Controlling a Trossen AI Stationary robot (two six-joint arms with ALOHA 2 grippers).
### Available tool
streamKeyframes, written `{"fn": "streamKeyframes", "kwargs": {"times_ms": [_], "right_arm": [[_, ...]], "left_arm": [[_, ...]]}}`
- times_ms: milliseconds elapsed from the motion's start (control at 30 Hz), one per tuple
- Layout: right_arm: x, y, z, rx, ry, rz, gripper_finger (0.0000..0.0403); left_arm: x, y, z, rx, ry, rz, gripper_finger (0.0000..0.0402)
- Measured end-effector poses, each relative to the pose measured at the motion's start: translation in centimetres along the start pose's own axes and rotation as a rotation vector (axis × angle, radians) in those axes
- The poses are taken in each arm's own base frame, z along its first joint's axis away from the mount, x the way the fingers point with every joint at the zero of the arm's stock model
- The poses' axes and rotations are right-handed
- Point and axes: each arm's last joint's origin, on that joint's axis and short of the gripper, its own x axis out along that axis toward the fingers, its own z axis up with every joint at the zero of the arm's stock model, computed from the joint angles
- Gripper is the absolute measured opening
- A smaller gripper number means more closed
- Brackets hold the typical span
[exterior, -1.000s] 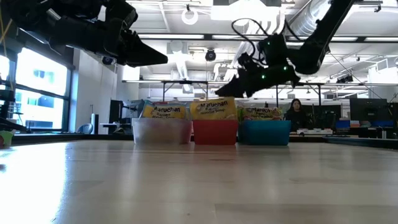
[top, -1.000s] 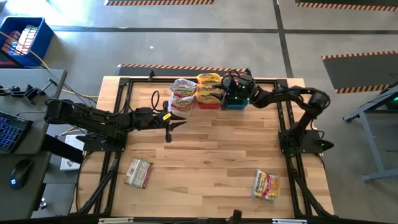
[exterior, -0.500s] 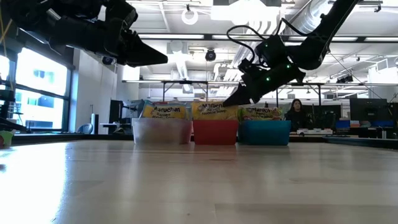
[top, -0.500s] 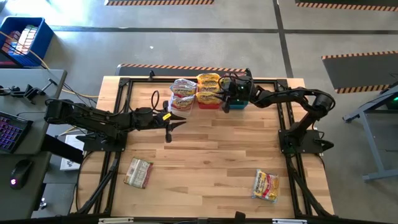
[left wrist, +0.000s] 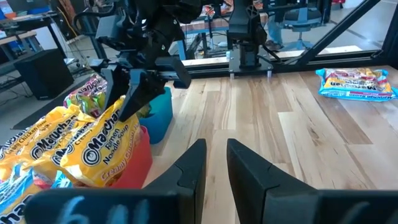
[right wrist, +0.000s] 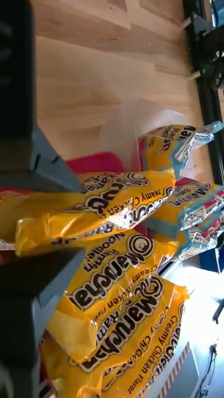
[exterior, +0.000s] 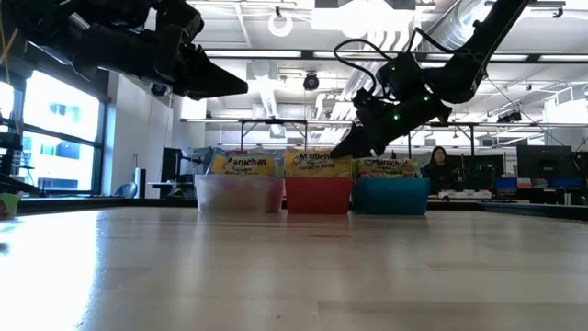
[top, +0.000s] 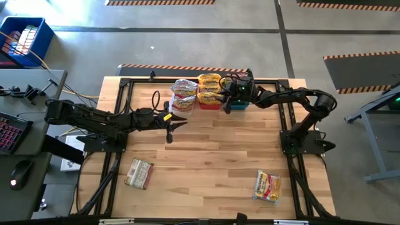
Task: Sort Maruchan noodles
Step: Put the yellow noodle pack into the red bin, then put the green noodle pack into the blue bin
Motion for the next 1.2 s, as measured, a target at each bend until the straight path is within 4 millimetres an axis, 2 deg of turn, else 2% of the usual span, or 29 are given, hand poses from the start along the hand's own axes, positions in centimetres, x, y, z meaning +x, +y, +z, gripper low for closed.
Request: {"fn": "streamKeyframes", "kwargs": {"times_ms": [133, 233, 367, 500, 600, 800, 933, 1200], "right_arm": [[-0.2, 0.0, 0.2, 0.004, -0.004, 0.0, 0.0184], [-1.4, 0.3, 1.5, -0.058, -0.043, -0.006, 0.0202], [-4.3, 0.9, 3.7, -0.115, -0.076, -0.051, 0.0201], [-7.1, 2.3, 4.7, -0.182, -0.046, -0.128, 0.0165], [-8.0, 3.2, 3.4, -0.209, -0.039, -0.145, 0.0115], [-8.1, 4.6, -1.9, -0.18, -0.047, -0.12, 0.0011], [-8.2, 6.0, -3.7, -0.178, -0.072, -0.068, 0.0019], [-8.2, 8.9, -3.8, -0.22, -0.083, 0.005, 0.0027]], "left_arm": [[0.0, 0.0, 0.0, 0.0, 0.002, 0.0, 0.0053], [0.0, 0.0, -0.1, 0.002, 0.007, -0.002, 0.0053], [-0.1, -0.7, -0.3, 0.058, 0.031, -0.031, 0.0053], [-0.6, -2.4, -0.2, 0.097, 0.053, -0.072, 0.0053], [-1.3, -4.0, 0.2, 0.113, 0.133, -0.049, 0.0053], [-3.4, -7.9, 2.0, 0.058, 0.402, -0.116, 0.0053], [-4.7, -10.5, 2.5, -0.029, 0.553, -0.161, 0.0053], [-5.9, -14.7, 0.8, -0.063, 0.868, -0.133, 0.0084]]}}
